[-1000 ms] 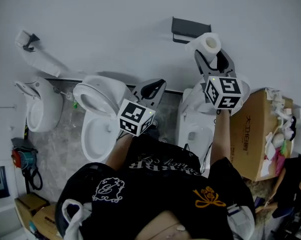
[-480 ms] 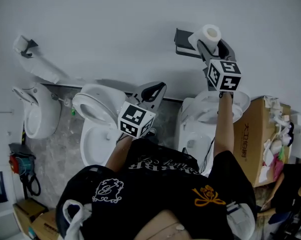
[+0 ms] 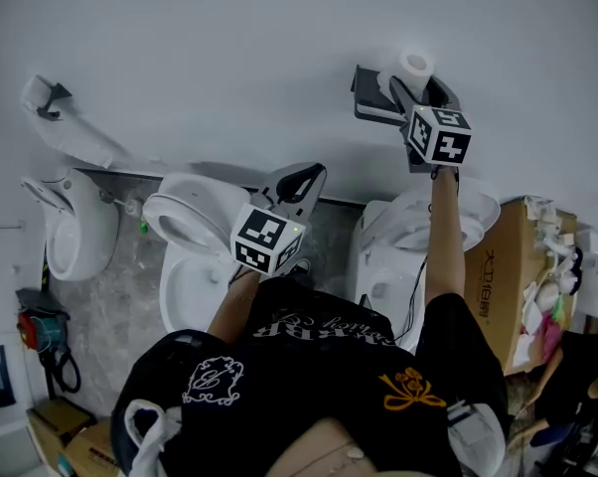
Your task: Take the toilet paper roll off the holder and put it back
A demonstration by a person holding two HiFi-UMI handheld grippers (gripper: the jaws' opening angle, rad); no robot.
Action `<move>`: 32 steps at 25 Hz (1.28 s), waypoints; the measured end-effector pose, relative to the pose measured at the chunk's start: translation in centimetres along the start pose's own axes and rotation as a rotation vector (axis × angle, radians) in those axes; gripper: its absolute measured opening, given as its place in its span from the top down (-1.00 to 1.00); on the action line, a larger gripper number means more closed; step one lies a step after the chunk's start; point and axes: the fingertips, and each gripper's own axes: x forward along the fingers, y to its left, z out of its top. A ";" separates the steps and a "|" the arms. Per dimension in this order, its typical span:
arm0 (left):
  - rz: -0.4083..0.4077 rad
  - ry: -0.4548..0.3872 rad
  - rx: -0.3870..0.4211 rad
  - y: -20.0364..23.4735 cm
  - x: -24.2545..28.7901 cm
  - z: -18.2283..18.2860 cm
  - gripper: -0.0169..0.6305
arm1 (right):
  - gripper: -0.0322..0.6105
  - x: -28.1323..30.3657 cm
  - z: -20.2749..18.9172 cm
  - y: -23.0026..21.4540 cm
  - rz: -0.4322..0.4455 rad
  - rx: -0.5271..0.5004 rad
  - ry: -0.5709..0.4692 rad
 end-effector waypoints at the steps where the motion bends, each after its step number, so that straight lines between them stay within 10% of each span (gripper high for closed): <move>1: 0.003 0.000 -0.002 0.3 0.0 -0.1 0.87 | -0.04 0.2 0.0 -0.1 -0.002 0.008 -0.005; 25: -0.038 -0.003 0.021 -3.1 -0.3 0.6 0.87 | -0.13 -9.8 0.6 4.3 0.055 0.000 -0.130; 32: -0.037 0.007 0.017 -6.6 -2.0 -0.1 0.87 | 0.17 -15.7 -2.5 6.5 0.050 0.026 -0.126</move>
